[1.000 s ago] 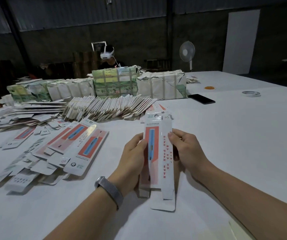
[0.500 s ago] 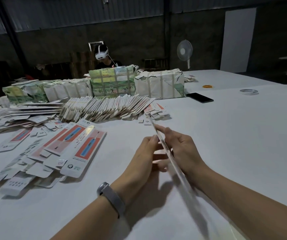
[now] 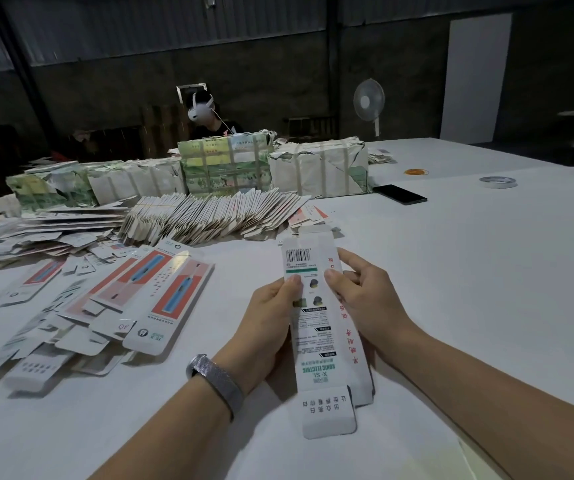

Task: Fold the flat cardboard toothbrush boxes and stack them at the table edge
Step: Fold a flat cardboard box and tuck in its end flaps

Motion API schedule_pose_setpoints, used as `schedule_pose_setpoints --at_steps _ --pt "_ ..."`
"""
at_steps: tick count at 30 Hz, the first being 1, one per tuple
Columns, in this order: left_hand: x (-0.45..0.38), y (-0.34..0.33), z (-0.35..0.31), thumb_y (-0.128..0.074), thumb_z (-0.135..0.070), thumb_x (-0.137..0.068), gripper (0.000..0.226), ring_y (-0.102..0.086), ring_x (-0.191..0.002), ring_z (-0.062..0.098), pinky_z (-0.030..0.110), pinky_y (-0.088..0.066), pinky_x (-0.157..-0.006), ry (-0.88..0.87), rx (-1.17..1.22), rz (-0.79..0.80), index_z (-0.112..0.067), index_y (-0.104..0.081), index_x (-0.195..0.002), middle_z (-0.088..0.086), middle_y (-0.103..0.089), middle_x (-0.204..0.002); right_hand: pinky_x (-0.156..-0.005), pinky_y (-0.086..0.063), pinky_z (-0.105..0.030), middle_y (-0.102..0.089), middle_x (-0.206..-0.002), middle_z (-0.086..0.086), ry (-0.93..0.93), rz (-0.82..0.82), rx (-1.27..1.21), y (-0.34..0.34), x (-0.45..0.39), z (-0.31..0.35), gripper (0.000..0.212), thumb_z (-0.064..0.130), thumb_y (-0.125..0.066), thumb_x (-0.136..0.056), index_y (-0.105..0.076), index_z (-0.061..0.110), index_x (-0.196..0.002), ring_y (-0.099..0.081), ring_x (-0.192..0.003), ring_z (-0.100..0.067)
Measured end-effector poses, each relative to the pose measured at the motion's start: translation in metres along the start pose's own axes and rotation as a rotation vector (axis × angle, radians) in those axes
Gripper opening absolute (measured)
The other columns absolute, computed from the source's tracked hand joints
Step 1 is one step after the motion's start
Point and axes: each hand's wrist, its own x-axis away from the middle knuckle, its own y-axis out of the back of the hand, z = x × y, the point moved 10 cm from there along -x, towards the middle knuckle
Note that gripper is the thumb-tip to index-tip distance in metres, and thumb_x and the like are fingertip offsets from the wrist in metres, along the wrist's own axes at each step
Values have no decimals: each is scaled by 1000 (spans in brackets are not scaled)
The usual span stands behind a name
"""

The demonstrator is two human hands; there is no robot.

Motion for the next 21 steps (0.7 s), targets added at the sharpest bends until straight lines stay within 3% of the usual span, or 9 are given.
schedule_pose_setpoints --at_steps 3,5,7,9,11,15,21 --pt "1 0 -3 -47 -33 -106 35 -71 -87 38 67 -46 -95 -5 19 -15 -20 -80 -100 18 -77 -99 -74 -62 -45 -78 -97 -2 8 46 -3 -4 1 2 24 23 -50 -104 -64 34 -119 -76 -83 -25" --pt "1 -1 -6 -47 -39 -105 37 -73 -84 32 70 -45 -95 -33 12 -23 -28 -81 -97 15 -78 -98 -75 -61 -44 -77 -102 -2 15 75 -26 -9 2 4 24 27 -47 -105 -65 29 -121 -75 -87 -25" --pt "0 -1 -7 -44 -47 -102 39 -75 -84 27 62 -53 -90 -49 7 -26 -34 -81 -95 10 -79 -98 -72 -61 -38 -77 -105 0 29 98 -36 -13 4 6 26 31 -45 -106 -62 30 -126 -75 -90 -22" --pt "-3 1 -5 -38 -57 -99 45 -77 -89 25 45 -62 -80 -38 8 -17 -37 -79 -98 6 -79 -100 -71 -60 -33 -77 -106 3 49 119 -6 -15 4 7 26 33 -46 -105 -59 35 -127 -75 -91 -19" --pt "-4 2 -2 -30 -59 -101 52 -77 -91 25 36 -62 -73 -19 14 -6 -41 -79 -95 5 -79 -100 -75 -61 -35 -76 -107 6 62 139 30 -18 5 7 26 35 -48 -104 -58 38 -128 -75 -92 -18" --pt "-2 2 -1 -30 -65 -95 51 -77 -93 27 36 -63 -72 -11 52 22 -48 -78 -92 6 -79 -102 -84 -60 -47 -75 -110 7 51 174 56 -24 6 6 36 48 -50 -94 -57 40 -128 -74 -96 -19" --pt "-3 -5 1 -41 -68 -80 44 -76 -97 25 31 -62 -72 -2 64 81 -50 -78 -95 4 -78 -107 -86 -59 -52 -75 -110 6 53 206 61 -28 7 7 42 53 -55 -88 -53 40 -128 -74 -95 -20"
